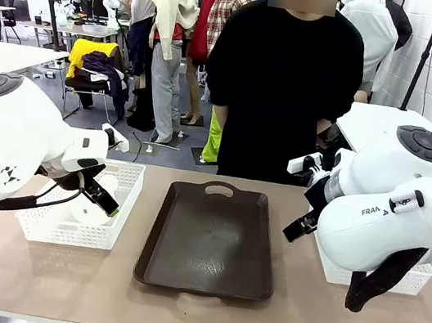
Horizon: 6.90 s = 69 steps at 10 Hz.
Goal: Prepare the laboratory tools.
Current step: Pick up the Big flask that the person points to.
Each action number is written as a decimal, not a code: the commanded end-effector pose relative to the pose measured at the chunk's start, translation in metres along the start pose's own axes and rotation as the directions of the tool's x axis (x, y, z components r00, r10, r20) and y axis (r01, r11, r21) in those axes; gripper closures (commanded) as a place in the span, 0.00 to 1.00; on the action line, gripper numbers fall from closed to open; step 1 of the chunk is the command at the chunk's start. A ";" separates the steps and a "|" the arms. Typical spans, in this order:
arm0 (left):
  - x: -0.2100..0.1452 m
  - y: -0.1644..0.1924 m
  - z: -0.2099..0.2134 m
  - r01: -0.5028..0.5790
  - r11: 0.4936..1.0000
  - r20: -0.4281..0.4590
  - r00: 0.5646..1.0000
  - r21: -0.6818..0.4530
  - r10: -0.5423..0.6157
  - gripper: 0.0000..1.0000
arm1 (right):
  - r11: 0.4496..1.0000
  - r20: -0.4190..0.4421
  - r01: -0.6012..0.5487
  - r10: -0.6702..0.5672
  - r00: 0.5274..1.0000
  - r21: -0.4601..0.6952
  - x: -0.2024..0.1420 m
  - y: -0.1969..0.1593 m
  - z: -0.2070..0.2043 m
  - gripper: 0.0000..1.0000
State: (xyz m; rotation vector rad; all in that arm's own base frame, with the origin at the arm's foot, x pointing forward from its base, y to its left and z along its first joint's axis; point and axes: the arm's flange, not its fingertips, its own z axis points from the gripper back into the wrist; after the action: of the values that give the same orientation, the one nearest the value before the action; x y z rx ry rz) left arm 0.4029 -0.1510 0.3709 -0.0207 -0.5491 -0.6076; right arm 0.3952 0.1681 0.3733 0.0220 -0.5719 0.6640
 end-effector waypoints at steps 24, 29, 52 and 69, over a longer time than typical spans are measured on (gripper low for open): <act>-0.008 0.049 0.115 -0.166 0.908 0.250 0.928 -0.385 0.276 0.00 | 0.819 -0.099 0.317 -0.309 0.946 0.478 0.048 -0.086 0.123 0.00; -0.024 0.092 0.117 -0.204 0.647 0.173 0.865 -0.735 0.470 0.00 | 0.341 -0.240 0.483 -0.557 0.795 0.807 0.013 -0.172 0.116 0.00; -0.029 0.132 0.080 -0.224 0.287 -0.016 0.814 -0.931 0.581 0.00 | 0.116 -0.368 0.529 -0.595 0.715 0.841 -0.016 -0.197 0.055 0.00; -0.029 0.132 0.080 -0.224 0.287 -0.016 0.814 -0.931 0.581 0.00 | 0.671 -0.173 0.609 -0.600 0.781 0.422 0.048 -0.209 0.122 0.00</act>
State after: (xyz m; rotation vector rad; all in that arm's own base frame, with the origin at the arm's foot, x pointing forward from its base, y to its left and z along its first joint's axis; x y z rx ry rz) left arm 0.4167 -0.0161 0.4423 -1.3543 -0.4474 -0.2891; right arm 0.4884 -0.0101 0.5397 0.8094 -0.3611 0.1827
